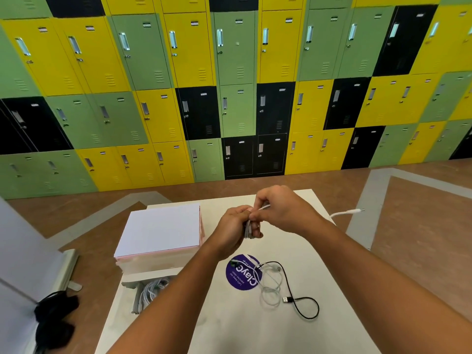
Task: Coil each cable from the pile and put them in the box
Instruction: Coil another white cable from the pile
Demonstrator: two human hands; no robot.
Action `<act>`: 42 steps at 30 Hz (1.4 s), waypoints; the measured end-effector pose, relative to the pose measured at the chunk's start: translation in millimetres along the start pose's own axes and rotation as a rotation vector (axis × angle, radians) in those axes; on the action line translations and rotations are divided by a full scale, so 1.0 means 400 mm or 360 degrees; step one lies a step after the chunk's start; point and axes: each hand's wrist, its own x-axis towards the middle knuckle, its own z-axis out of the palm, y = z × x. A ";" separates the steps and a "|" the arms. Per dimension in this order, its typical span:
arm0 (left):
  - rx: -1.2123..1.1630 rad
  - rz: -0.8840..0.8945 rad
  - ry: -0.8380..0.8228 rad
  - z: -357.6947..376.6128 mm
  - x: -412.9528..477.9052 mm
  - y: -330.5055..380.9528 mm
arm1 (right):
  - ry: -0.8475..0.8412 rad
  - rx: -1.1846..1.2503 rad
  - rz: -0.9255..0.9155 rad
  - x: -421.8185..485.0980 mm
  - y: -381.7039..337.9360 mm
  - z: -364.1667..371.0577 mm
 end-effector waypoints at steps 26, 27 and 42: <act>-0.0695 -0.0210 0.0066 0.003 -0.022 -0.019 | -0.0105 0.1245 0.0260 -0.024 0.099 0.104; -0.0716 -0.0219 0.0084 0.003 -0.022 -0.023 | -0.0108 0.1302 0.0277 -0.027 0.100 0.116; -0.0645 -0.0186 -0.0059 -0.027 -0.031 -0.047 | -0.0282 0.1516 0.0261 -0.044 0.126 0.164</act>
